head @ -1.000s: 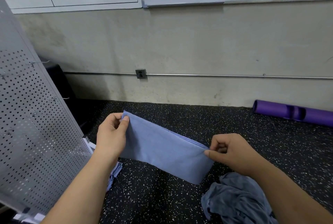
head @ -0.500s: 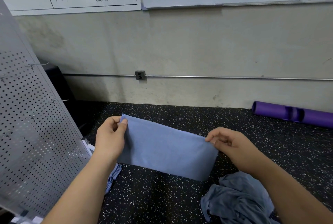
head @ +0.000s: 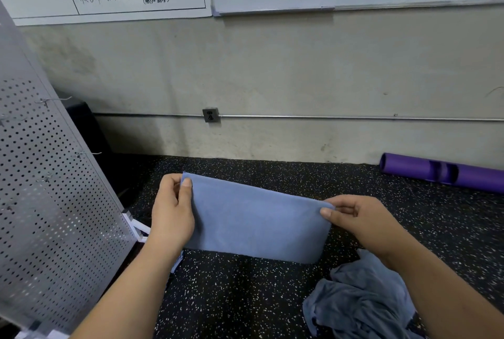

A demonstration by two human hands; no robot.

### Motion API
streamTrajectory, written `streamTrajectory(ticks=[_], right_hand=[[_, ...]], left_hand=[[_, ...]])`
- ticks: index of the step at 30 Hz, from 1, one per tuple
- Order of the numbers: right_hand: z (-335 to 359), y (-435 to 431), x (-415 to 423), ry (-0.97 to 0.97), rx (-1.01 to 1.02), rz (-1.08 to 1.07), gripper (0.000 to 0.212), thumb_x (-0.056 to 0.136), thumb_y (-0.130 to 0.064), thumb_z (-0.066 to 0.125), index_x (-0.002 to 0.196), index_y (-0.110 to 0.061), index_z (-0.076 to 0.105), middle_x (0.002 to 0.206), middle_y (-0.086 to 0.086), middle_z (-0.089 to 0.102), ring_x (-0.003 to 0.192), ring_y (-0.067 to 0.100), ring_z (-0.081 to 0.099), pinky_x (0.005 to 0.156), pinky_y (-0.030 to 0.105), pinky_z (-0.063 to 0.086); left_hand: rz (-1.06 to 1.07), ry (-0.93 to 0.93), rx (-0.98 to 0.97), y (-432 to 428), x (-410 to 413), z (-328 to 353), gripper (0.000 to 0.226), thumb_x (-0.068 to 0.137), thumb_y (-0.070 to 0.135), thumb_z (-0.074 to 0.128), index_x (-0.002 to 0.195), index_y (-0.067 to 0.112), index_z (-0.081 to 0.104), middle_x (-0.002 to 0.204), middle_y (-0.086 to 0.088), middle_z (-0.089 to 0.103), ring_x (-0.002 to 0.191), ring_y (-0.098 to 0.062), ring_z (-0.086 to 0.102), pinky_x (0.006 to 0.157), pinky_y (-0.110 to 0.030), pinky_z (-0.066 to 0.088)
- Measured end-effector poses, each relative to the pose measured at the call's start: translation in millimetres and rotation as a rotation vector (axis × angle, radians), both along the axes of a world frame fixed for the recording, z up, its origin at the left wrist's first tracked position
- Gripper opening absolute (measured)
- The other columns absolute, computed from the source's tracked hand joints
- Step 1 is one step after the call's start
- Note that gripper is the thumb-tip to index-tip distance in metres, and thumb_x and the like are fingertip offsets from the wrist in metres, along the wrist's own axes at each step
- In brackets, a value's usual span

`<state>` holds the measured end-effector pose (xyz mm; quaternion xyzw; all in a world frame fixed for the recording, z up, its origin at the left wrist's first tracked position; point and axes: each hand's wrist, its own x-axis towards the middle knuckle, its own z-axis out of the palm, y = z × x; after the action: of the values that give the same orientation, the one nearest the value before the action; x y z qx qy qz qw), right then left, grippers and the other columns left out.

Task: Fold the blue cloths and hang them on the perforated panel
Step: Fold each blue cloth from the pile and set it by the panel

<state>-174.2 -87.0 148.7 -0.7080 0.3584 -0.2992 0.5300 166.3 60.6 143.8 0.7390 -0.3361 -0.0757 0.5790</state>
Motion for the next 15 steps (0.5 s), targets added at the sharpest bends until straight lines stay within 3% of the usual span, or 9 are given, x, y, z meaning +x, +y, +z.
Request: streamTrajectory(ticks=[5,7,10,12,15], right_hand=[[4,3,4,-0.178,0.171,-0.077,0.023,0.092,-0.027,0.075,0.094,-0.004,0.075,0.092,0.019,0.078,0.090,0.026,0.068,0.100,0.052,0.057],[7,4,4,-0.233,0.201,-0.090,0.025,0.086,-0.032,0.078,0.091,-0.008,0.075,0.091,0.020,0.076,0.089,0.028,0.067,0.101,0.055,0.055],[8,4,1,-0.266,0.172,-0.099,0.045,0.069,-0.052,0.094,0.090,-0.015,0.079,0.091,0.022,0.076,0.085,0.030,0.063,0.088,0.049,0.052],[8,2,-1,-0.294,0.171,-0.147,0.043,0.070,-0.045,0.093,0.095,-0.012,0.080,0.093,0.021,0.078,0.083,0.028,0.067,0.083,0.042,0.053],[10,-4,-6,-0.354,0.197,-0.215,0.028,0.077,-0.025,0.083,0.100,-0.008,0.080,0.099,0.022,0.078,0.086,0.026,0.071,0.082,0.040,0.056]], left_hand=[[-0.007,0.022,-0.080,-1,-11,6,0.016,0.114,0.032,0.047,0.112,0.022,0.059,0.103,0.009,0.065,0.087,0.006,0.056,0.078,-0.022,0.042],[-0.030,0.099,-0.119,-2,-14,4,0.016,0.113,0.032,0.049,0.112,0.023,0.063,0.106,0.007,0.068,0.088,0.005,0.057,0.080,-0.026,0.044],[-0.092,0.261,-0.169,-5,-17,3,0.017,0.109,0.035,0.061,0.110,0.023,0.073,0.094,0.001,0.071,0.081,-0.005,0.058,0.080,-0.031,0.045],[-0.156,0.323,-0.179,-4,-18,5,0.018,0.105,0.033,0.068,0.106,0.018,0.078,0.076,0.001,0.057,0.073,-0.008,0.050,0.071,-0.028,0.042],[-0.177,0.336,-0.188,-3,-20,9,0.016,0.105,0.028,0.068,0.101,0.016,0.077,0.067,0.009,0.049,0.064,-0.004,0.044,0.064,-0.023,0.038]])
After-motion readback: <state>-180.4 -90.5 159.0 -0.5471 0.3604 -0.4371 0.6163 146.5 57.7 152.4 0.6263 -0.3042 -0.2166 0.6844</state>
